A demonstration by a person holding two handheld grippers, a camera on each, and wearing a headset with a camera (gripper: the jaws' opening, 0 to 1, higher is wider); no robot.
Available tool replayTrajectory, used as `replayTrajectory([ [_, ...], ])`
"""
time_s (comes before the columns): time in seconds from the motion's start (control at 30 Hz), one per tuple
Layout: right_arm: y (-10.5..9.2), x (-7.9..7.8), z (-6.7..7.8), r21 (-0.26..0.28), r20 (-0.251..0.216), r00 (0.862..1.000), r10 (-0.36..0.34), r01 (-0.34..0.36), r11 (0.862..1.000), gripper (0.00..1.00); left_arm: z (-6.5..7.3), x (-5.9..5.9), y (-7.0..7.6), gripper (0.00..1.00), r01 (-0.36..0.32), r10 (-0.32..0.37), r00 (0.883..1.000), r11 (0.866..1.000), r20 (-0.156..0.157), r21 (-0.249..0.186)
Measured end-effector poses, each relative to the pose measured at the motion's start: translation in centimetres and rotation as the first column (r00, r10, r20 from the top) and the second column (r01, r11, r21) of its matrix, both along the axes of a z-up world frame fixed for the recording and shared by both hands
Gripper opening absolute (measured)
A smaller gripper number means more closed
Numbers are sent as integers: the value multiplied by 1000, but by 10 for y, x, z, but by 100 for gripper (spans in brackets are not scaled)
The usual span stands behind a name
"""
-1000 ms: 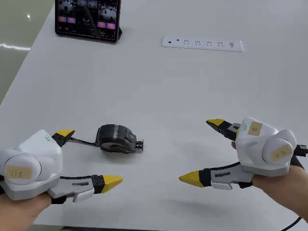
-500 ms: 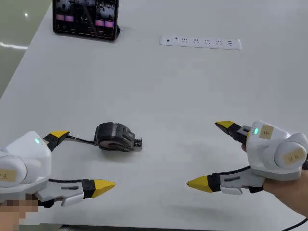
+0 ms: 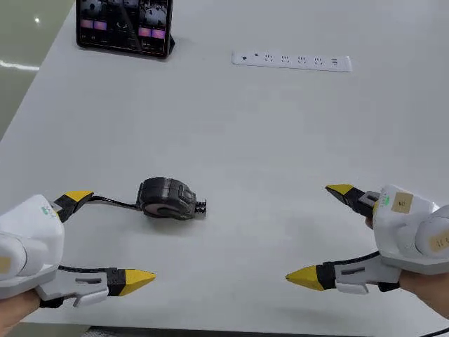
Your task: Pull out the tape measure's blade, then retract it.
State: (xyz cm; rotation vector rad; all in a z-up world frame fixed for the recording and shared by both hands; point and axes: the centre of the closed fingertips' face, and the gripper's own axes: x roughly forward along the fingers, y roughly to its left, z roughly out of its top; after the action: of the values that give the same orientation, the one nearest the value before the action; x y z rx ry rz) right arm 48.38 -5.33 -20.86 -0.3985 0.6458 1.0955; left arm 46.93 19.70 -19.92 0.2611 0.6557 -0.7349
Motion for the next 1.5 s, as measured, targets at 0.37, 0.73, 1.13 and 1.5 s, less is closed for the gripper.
replayTrajectory([
  [0.37, -11, -9, 1, 7, -18, 1000, -22, 22, 1000, 99, -1, -8, 2, 99, 56, -56, 998, 998, 8, 38],
  [0.73, -20, -13, 3, 10, -26, 999, -42, 43, 999, 99, -4, -11, 11, 99, 67, -67, 998, 996, -2, 56],
  [1.13, -26, -16, 2, 9, -33, 998, -53, 53, 999, 99, -8, -18, 14, 99, 85, -84, 996, 994, -18, 64],
  [1.5, -26, -18, 1, 10, -43, 998, -50, 51, 999, 99, -8, -16, 16, 99, 90, -89, 996, 994, -20, 67],
])
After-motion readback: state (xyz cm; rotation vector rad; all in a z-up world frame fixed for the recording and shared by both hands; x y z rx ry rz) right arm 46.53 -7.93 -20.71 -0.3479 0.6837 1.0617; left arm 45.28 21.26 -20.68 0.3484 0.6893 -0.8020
